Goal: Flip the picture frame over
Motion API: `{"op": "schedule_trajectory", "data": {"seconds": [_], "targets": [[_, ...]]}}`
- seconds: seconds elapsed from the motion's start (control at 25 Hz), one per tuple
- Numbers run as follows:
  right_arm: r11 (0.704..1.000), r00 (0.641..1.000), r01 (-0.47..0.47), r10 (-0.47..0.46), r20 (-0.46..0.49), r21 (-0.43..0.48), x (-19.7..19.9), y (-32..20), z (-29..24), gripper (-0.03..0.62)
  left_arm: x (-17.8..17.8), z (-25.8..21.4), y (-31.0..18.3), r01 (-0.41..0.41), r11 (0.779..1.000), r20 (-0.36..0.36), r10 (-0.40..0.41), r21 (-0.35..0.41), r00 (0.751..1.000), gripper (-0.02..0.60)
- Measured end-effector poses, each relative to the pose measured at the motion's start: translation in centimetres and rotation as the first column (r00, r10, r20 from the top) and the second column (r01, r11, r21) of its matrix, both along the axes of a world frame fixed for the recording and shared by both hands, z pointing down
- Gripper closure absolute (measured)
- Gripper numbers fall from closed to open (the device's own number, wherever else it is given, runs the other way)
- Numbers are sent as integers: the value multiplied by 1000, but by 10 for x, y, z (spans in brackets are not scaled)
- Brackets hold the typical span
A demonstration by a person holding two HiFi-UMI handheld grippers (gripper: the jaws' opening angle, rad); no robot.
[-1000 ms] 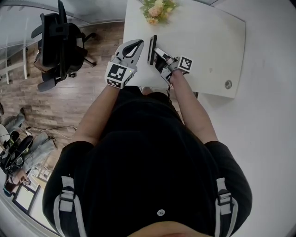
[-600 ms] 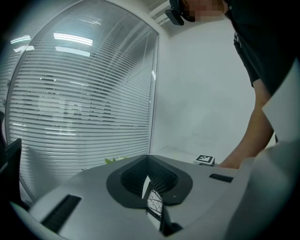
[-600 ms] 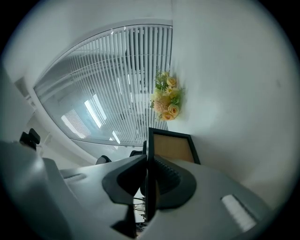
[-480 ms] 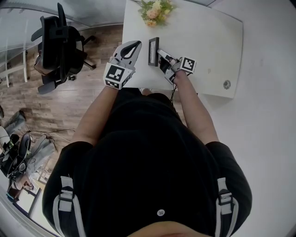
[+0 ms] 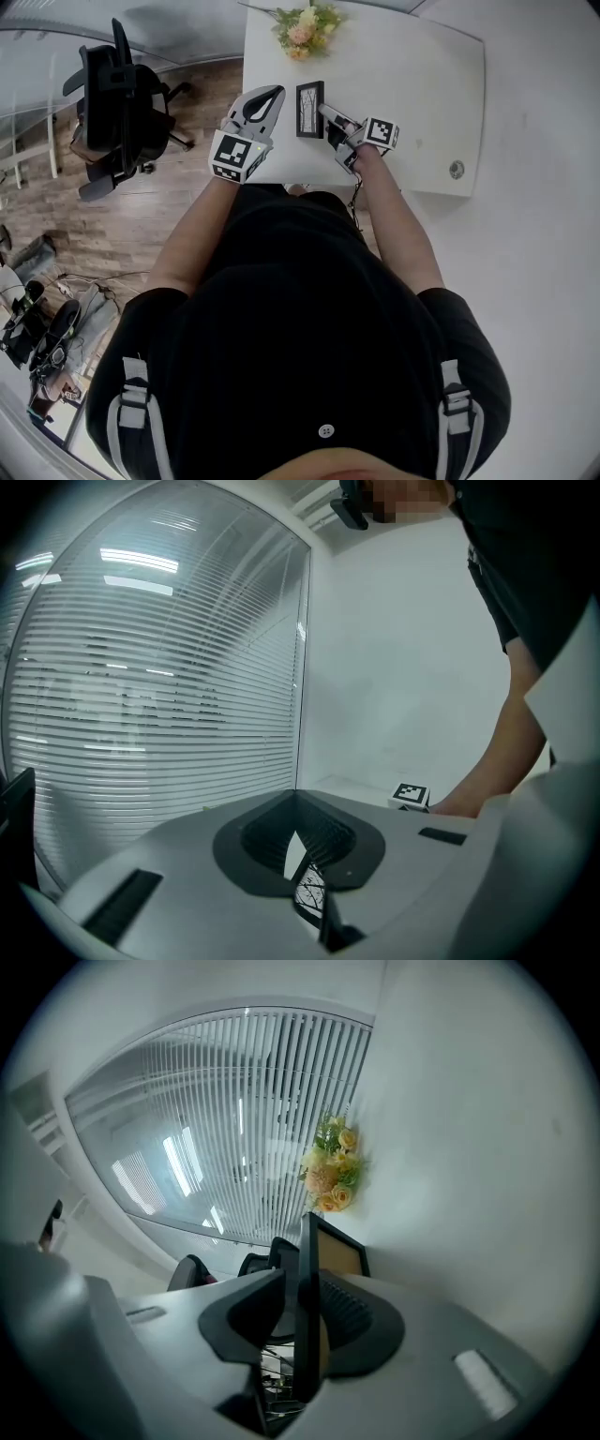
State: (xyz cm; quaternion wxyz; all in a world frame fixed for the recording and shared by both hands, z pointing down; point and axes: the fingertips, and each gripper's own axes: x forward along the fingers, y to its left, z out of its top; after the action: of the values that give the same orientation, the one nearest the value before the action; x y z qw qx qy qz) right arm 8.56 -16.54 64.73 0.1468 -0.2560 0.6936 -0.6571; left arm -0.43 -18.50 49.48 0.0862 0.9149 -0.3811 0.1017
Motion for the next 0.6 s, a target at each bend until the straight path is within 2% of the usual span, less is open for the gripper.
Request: {"op": "schedule_trajectory", "data": {"seconds": [0.4,0.6], "targets": [[1000,987,28,-25,-156,14,11,1,10,405,10,2,-1,-17,1000,6,17,-9,1000,580],[1000,971,8,-8,-239,-3,17,1,20,388,12,-1,0,-23,1000,1,23,-1,1000,580]]}}
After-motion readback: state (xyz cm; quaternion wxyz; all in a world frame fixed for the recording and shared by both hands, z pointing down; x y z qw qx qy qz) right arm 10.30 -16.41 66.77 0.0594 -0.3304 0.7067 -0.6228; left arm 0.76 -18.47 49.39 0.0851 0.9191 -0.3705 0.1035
